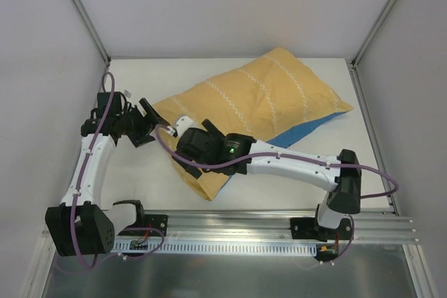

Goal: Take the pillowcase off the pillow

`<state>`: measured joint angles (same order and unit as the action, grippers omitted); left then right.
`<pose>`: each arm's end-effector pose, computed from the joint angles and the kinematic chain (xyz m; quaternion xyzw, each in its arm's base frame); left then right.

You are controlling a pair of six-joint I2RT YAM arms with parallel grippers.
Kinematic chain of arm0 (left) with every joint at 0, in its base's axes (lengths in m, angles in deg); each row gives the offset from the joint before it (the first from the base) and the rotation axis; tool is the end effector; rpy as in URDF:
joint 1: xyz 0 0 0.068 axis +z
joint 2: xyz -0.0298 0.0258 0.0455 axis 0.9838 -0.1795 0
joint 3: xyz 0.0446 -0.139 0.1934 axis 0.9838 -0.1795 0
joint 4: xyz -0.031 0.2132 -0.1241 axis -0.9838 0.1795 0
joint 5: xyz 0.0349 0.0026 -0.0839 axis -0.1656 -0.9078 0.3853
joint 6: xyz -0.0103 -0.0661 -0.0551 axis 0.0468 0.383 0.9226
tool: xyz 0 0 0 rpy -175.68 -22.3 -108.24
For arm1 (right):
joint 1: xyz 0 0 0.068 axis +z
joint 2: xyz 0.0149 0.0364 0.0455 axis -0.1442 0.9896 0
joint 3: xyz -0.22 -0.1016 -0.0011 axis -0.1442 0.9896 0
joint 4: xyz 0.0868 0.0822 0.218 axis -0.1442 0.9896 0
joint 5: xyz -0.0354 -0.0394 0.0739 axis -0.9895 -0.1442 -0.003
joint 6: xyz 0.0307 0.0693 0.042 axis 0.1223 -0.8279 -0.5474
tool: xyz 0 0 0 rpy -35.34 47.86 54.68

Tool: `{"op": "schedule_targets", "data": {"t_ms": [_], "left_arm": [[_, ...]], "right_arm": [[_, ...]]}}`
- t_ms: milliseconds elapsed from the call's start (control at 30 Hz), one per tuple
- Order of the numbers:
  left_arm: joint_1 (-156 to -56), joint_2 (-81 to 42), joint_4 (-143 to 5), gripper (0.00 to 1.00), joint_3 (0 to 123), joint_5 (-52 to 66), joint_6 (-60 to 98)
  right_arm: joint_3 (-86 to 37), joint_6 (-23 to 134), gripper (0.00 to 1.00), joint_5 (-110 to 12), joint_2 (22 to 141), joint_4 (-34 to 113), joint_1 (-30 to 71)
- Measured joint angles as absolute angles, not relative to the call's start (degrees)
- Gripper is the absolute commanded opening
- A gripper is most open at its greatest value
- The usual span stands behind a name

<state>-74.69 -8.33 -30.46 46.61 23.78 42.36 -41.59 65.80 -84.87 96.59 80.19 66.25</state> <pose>0.2630 -0.0097 0.2531 -0.2276 0.8731 -0.2921 0.3171 0.1361 0.3570 0.2892 -0.4905 0.7560 0.0343 0.4321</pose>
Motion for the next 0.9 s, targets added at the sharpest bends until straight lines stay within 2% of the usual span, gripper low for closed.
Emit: {"op": "schedule_targets", "data": {"t_ms": [267,333,400,467,567,600,667,700,767,833,900], "left_arm": [[-74.7,-2.6,-30.1,0.66,33.3,25.2,44.8],[-74.7,-1.6,-30.2,0.62,31.7,25.0,45.6],[-74.7,-1.4,-30.2,0.53,30.7,24.4,46.3],[-74.7,-1.4,-30.4,0.50,29.4,23.2,47.6],[-74.7,-1.3,-30.3,0.49,27.8,21.2,49.7],[-74.7,-1.2,-30.3,0.49,27.5,20.8,50.2],[-74.7,-1.1,-30.3,0.48,27.1,20.4,50.9],[-74.7,-1.0,-30.3,0.47,27.1,20.3,51.0],[-74.7,-0.8,-30.6,0.48,27.0,20.2,51.1],[-74.7,-0.8,-30.9,0.52,27.0,20.6,50.7],[-74.7,-0.8,-31.9,0.65,26.9,21.2,49.6]], "right_arm": [[-50.7,69.2,0.99,-86.9,107.9,80.3,70.0],[-52.6,69.6,0.97,-88.5,110.0,80.2,70.1],[-53.8,69.8,0.94,-90.0,111.8,80.1,70.1],[-55.1,70.2,0.91,-91.5,113.7,80.0,70.0],[-55.9,70.6,0.75,-93.5,116.9,79.6,69.6],[-56.0,70.5,0.53,-93.9,117.6,79.7,69.4],[-56.0,71.0,0.32,-94.7,119.1,79.8,68.7],[-56.0,71.0,0.13,-94.8,119.4,79.9,68.3],[-56.0,70.7,0.01,-94.9,119.4,80.2,67.3],[-56.2,70.3,0.01,-94.4,118.7,80.3,66.3],[-56.8,70.1,0.01,-93.2,117.6,80.7,65.6]]}}
